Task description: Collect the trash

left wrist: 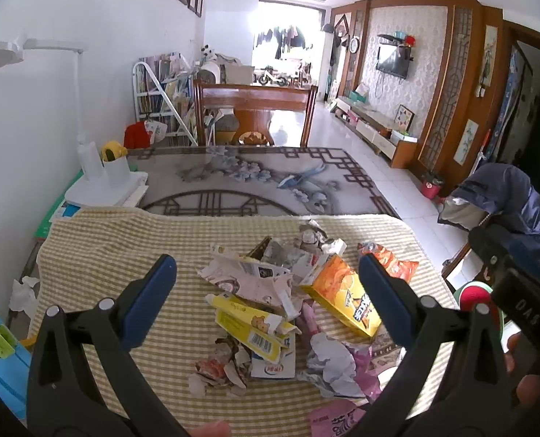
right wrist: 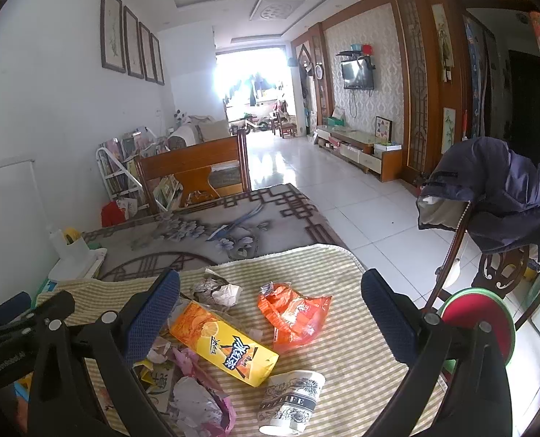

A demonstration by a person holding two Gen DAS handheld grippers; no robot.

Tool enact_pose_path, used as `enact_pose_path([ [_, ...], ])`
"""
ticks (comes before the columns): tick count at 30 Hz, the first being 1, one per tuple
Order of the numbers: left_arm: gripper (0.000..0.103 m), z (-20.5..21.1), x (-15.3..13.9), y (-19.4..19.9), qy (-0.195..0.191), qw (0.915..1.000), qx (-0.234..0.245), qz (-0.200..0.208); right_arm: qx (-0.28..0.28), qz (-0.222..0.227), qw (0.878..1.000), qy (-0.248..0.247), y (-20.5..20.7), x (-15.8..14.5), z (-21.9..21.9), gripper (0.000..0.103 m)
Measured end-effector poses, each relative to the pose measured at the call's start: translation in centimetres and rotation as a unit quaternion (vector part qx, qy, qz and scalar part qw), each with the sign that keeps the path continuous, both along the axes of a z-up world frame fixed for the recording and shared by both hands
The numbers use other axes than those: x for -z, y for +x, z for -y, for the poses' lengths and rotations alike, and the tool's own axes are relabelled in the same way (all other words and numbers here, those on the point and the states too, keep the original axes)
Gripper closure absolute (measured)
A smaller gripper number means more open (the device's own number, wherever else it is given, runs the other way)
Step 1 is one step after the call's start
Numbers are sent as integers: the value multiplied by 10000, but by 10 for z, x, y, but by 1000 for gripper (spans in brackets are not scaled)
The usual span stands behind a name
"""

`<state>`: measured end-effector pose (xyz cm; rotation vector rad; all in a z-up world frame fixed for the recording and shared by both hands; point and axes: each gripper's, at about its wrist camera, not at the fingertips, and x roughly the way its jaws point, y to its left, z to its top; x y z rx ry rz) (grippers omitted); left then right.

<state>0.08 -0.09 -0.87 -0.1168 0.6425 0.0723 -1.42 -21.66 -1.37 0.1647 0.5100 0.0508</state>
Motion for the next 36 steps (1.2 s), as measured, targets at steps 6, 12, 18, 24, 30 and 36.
enact_pose_path([
  [6,5,-1,2,-1,22,10000,-37,-7,-10,-2,10000,-8,3,5,-4,7],
  [12,5,2,4,-1,59,10000,6,-65,-49,-7,10000,38,3,4,-2,7],
  [18,5,-5,-4,-1,-13,10000,54,-42,-20,14,10000,34,4,4,2,7],
  [24,5,1,-1,-1,0,9999,119,-53,50,29,10000,71,3,3,7,7],
  [30,5,0,0,-2,-15,9999,142,-61,66,35,10000,61,2,3,7,7],
  [36,5,4,-1,-5,6,9999,163,-58,76,27,9999,73,2,3,8,7],
])
